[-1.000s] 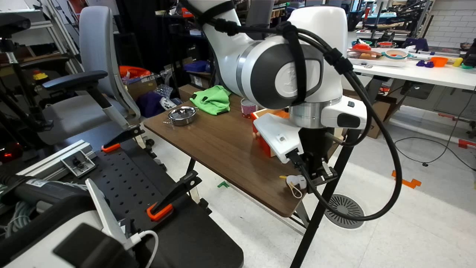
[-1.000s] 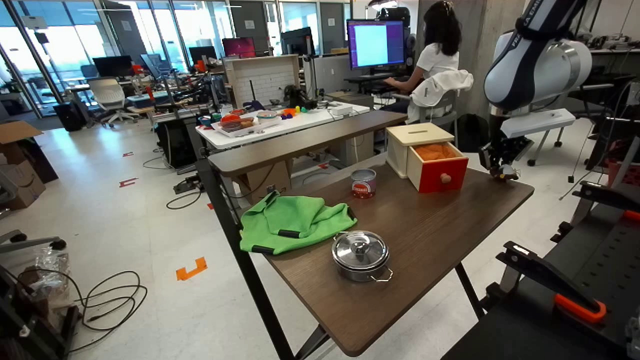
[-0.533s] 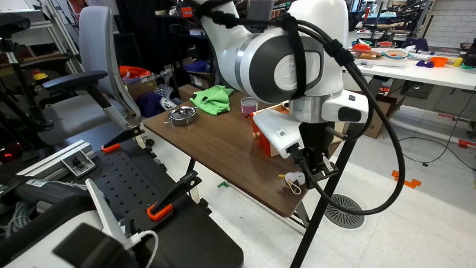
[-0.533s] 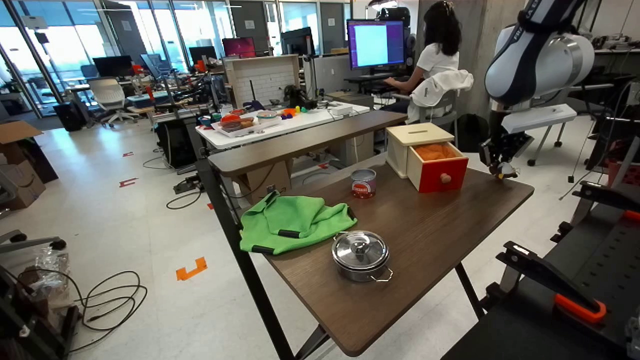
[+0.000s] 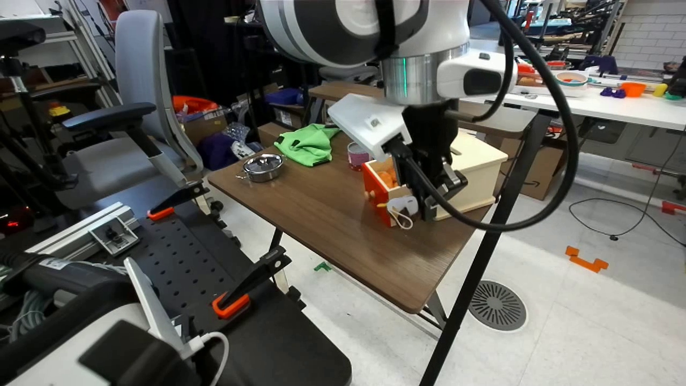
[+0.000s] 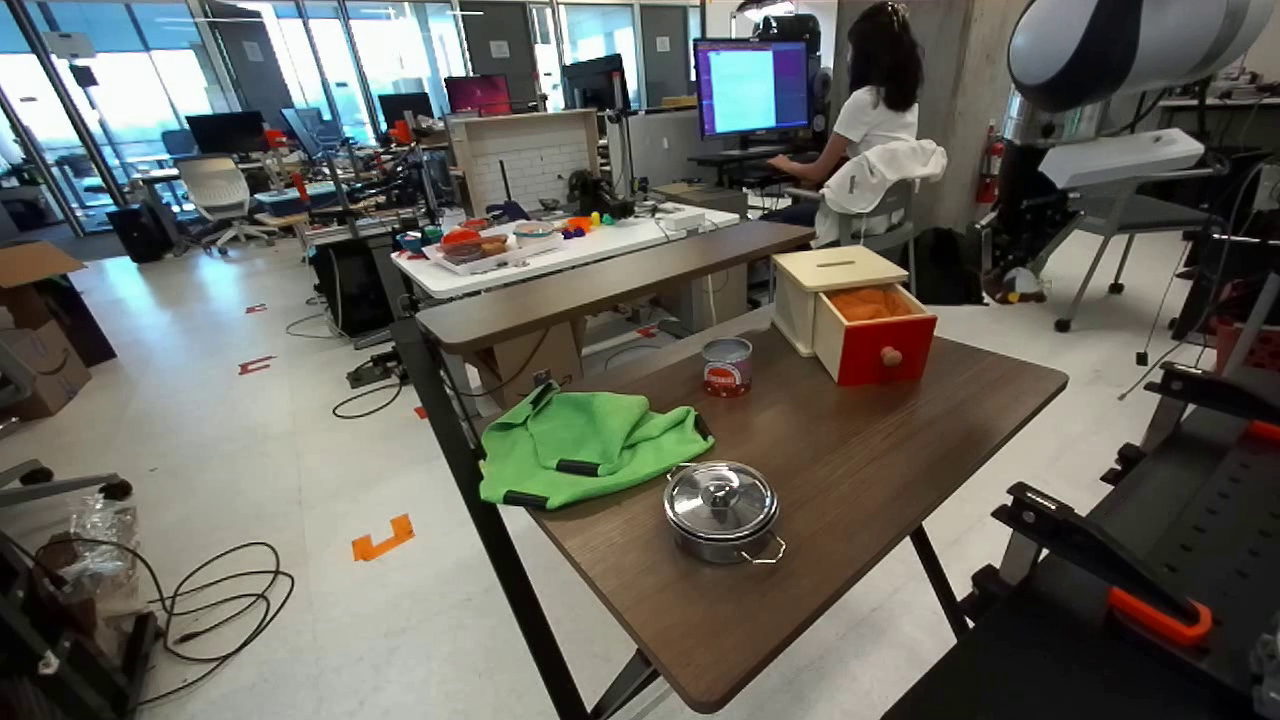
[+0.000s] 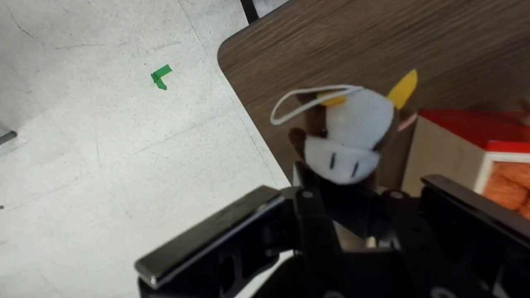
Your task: Pick up the black and white plush toy and place it in the drawer
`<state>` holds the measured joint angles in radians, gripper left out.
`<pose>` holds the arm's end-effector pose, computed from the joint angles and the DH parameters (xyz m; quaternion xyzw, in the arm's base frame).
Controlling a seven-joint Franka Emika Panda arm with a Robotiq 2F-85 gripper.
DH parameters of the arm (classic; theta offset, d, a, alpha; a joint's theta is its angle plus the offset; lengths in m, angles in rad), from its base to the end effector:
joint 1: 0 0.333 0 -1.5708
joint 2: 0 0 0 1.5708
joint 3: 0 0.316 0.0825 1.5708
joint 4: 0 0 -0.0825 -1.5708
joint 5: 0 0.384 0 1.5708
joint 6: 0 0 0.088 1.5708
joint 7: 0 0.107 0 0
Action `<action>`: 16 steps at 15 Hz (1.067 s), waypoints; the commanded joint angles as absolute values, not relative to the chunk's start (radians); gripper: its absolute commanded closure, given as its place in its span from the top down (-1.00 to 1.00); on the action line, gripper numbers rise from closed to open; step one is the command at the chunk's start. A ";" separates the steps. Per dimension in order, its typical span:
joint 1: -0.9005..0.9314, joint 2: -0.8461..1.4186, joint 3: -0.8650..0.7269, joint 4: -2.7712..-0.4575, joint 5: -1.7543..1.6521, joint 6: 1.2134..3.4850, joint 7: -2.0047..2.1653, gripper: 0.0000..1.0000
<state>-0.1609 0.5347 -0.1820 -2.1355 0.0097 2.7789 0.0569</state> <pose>0.5462 -0.1965 0.1663 0.9795 -0.1875 0.0519 0.0513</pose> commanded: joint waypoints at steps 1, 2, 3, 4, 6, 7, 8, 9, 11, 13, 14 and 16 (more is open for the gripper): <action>-0.149 0.425 -0.129 -2.219 0.042 2.818 0.061 -0.97; -0.139 0.410 -0.118 -2.225 0.051 2.813 0.074 -0.97; -0.129 0.404 -0.102 -2.223 0.066 2.819 0.084 -0.97; -0.113 0.404 -0.095 -2.218 0.074 2.826 0.104 -0.97; -0.084 0.424 -0.083 -2.188 0.087 2.841 0.147 -0.97; -0.071 0.434 -0.079 -2.174 0.097 2.848 0.168 -0.97; -0.058 0.441 -0.078 -2.164 0.103 2.856 0.191 -0.97; -0.047 0.458 -0.079 -2.143 0.107 2.863 0.213 -0.97; -0.030 0.480 -0.084 -2.112 0.111 2.866 0.249 -0.97; -0.018 0.508 -0.095 -2.080 0.106 2.877 0.277 -0.97; -0.016 0.526 -0.100 -2.063 0.103 2.884 0.287 -0.97; -0.014 0.556 -0.110 -2.039 0.100 2.890 0.301 -0.97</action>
<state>-0.0343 0.4971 -0.0839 -2.0921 0.0854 2.8580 0.2773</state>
